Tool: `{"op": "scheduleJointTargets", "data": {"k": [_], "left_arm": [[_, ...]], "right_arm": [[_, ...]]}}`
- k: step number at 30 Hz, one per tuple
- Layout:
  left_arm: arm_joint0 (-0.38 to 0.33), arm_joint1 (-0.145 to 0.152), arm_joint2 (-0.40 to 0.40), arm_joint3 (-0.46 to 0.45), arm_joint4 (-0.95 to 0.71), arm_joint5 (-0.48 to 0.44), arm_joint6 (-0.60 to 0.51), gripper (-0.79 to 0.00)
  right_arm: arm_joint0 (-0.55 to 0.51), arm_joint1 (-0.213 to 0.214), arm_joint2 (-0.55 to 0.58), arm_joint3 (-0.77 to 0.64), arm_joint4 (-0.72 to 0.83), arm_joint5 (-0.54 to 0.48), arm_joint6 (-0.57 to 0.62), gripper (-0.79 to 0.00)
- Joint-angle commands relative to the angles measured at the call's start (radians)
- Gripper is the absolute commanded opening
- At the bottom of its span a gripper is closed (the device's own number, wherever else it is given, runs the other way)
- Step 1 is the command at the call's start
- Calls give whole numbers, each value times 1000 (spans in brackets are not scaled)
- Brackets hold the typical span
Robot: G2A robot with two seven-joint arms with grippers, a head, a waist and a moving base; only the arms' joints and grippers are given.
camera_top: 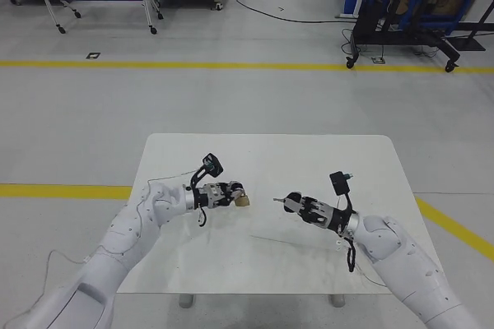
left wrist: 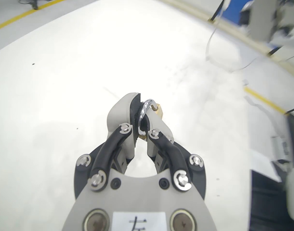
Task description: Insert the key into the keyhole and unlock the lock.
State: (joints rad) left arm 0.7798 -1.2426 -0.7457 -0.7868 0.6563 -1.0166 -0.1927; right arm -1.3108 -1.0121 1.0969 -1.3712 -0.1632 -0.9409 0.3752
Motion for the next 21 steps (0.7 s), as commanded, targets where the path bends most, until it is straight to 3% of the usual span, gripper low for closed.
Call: {"op": "scheduleJointTargets", "data": {"k": [1, 3, 11, 13, 17, 21], "left_arm": [[-15, -8, 21, 10, -185, 4, -75, -785], [-30, -12, 40, 14, -301, 4, -153, -785], [-28, -12, 39, 12, -305, 10, -151, -785], [5, -17, 39, -12, -417, 4, -153, -785], [3, -33, 58, 7, -798, 42, -356, -785], [-35, -55, 64, 57, -1232, 265, -728, -785]], "right_arm": [[4, -3, -14, 5, 38, -6, 11, -785], [6, -4, -21, 8, 58, -7, 17, -785], [6, -4, -21, 8, 58, -7, 17, -785], [2, -6, -22, 5, 63, 11, 4, -785], [-11, -11, -23, -5, 97, 43, -33, -785], [-29, -16, -12, -18, 165, 26, -87, -785]]}}
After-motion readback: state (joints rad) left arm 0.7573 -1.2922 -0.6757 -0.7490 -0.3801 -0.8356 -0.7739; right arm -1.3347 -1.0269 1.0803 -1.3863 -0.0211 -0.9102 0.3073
